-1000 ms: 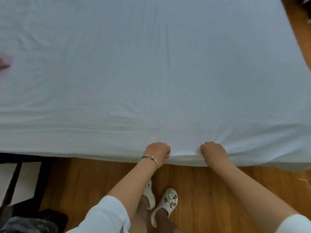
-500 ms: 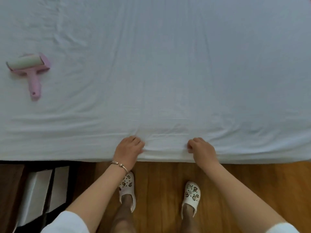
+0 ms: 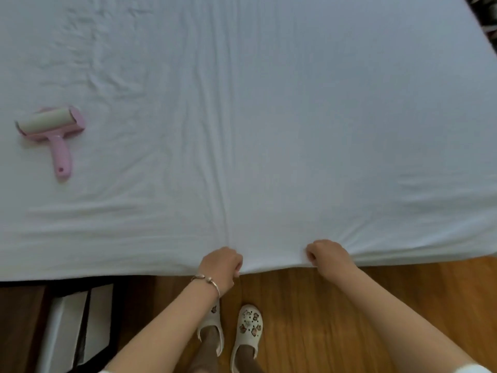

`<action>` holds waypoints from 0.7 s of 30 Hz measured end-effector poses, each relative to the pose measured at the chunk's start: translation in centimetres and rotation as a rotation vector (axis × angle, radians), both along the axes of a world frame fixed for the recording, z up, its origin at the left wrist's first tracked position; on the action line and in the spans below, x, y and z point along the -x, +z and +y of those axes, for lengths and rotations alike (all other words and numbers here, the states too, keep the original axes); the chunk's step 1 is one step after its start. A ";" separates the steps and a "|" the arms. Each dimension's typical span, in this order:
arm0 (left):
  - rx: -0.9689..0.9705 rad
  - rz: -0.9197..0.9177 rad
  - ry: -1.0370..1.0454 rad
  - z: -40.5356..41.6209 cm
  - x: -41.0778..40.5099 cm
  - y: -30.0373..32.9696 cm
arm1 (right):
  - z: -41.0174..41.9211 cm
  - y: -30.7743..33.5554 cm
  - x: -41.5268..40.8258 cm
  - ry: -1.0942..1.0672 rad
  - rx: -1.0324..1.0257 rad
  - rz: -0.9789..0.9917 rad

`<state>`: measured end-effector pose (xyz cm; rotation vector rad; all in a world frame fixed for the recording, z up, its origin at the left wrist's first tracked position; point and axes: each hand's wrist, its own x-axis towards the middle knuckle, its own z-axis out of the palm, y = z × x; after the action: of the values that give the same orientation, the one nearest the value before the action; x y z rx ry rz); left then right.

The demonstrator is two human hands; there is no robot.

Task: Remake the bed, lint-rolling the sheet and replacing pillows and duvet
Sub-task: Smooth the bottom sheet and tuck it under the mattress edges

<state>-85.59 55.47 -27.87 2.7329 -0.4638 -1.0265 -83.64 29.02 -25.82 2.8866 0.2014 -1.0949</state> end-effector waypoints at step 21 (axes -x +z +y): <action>0.052 -0.478 0.046 25.9 0.4 -0.6 | 28.8 -1.4 -0.1 0.141 -0.324 -0.150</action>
<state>-85.95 81.40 -28.50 2.9133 -0.4823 -0.3337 -83.50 57.85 -27.22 3.1558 0.6177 -0.8901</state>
